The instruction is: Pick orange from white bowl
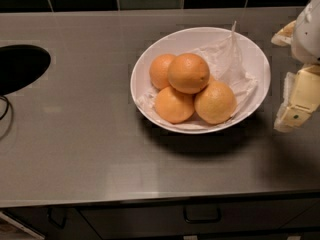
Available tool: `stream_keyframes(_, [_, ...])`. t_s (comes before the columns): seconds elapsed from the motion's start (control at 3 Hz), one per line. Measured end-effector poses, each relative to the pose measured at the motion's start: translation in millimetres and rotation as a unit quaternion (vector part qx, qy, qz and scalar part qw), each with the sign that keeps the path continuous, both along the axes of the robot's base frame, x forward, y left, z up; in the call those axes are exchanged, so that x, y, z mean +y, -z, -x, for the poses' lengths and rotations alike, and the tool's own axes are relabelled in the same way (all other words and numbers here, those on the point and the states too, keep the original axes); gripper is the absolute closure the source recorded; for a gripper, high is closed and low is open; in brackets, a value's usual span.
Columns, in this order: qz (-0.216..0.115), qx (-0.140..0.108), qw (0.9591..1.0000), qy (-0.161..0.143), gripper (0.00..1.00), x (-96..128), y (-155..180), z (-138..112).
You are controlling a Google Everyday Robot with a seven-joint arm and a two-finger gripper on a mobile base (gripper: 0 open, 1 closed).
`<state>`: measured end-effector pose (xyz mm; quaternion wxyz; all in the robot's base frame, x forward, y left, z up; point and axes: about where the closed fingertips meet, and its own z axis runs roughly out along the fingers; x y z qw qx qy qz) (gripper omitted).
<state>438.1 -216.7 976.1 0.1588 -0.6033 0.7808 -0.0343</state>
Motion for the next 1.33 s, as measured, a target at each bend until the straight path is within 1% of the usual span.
stream_keyframes(0.33, [0.000,0.000,1.0000,0.000,0.00,0.2,-0.2,-0.1])
stream_keyframes(0.67, [0.012,-0.031,0.9989,-0.032,0.00,23.1,-17.0,-11.6])
stream_keyframes(1.0, [0.012,-0.032,0.9989,-0.033,0.00,23.8,-17.4,-12.0])
stream_keyframes(1.33, [0.010,-0.048,0.9982,-0.036,0.00,30.6,-26.0,-15.4])
